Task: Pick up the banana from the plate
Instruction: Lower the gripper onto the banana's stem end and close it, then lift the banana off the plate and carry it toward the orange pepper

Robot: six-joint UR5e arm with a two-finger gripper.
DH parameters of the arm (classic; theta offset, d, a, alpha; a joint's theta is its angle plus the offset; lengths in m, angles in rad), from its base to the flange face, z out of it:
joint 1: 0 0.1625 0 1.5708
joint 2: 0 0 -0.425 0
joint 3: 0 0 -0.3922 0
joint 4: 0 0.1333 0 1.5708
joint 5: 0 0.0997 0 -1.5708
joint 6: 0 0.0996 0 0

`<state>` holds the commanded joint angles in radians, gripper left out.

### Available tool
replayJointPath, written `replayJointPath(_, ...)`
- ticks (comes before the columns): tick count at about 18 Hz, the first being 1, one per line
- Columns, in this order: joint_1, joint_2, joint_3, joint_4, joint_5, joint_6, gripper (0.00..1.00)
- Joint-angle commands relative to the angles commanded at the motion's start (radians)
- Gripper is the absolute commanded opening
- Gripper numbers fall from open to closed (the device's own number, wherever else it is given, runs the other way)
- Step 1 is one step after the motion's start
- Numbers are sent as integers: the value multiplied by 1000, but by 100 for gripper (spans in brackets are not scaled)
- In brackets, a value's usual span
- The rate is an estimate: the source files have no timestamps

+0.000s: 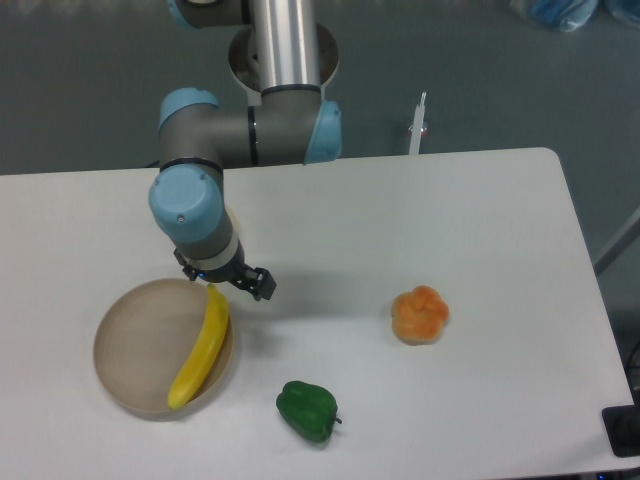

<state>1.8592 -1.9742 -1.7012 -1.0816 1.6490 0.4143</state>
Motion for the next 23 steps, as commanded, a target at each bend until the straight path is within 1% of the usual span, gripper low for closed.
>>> replayJointPath(4,-6,-8,3,0,5,-15,100)
replayJointPath(7,-9,-34,14,5,20,-19,100)
replayJointPath(10,-15,-54,15,6,26,-23,93)
replayJointPath(11,-17,-57,15,6,26,-23,92)
replayJointPath(12,-17,-57,14,6,25,-25,89)
replayJointPath(14,-20,-64,18,5,25,-25,65)
replayJointPath(15,-21,-64,20,5,25,-25,59)
replayJointPath(16,-22,-63,20,3,26,-25,43)
replayJointPath(17,-22,-60,20,3,26,-25,36)
replayJointPath(21,-20,-43,26,-1,21,-25,13)
replayJointPath(23,-17,-29,29,-3,20,-23,13)
